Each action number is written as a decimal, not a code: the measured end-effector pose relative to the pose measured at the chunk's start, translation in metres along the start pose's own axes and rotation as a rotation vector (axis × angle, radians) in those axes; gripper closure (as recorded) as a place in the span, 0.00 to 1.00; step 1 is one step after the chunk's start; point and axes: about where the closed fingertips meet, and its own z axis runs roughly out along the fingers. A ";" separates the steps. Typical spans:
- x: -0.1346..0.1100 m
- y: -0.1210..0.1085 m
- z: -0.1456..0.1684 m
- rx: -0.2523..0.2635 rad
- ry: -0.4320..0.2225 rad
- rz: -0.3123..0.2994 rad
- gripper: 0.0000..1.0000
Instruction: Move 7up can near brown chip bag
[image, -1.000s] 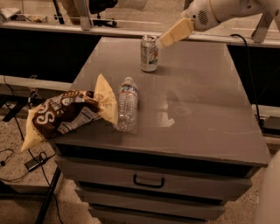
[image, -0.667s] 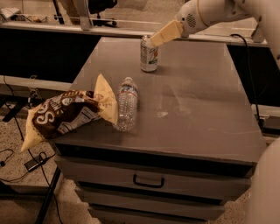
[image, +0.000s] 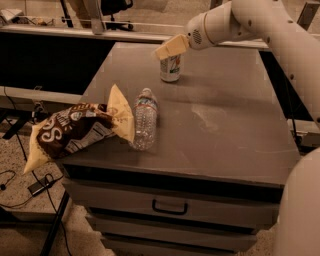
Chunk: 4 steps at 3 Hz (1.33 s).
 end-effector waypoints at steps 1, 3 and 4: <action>0.004 0.004 0.018 0.002 -0.008 0.013 0.00; 0.009 0.006 0.034 -0.001 -0.042 0.008 0.41; 0.008 0.006 0.037 -0.013 -0.060 -0.006 0.64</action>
Offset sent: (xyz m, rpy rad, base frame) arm 0.0140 0.0198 -0.0253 0.0326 -0.0155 -0.0332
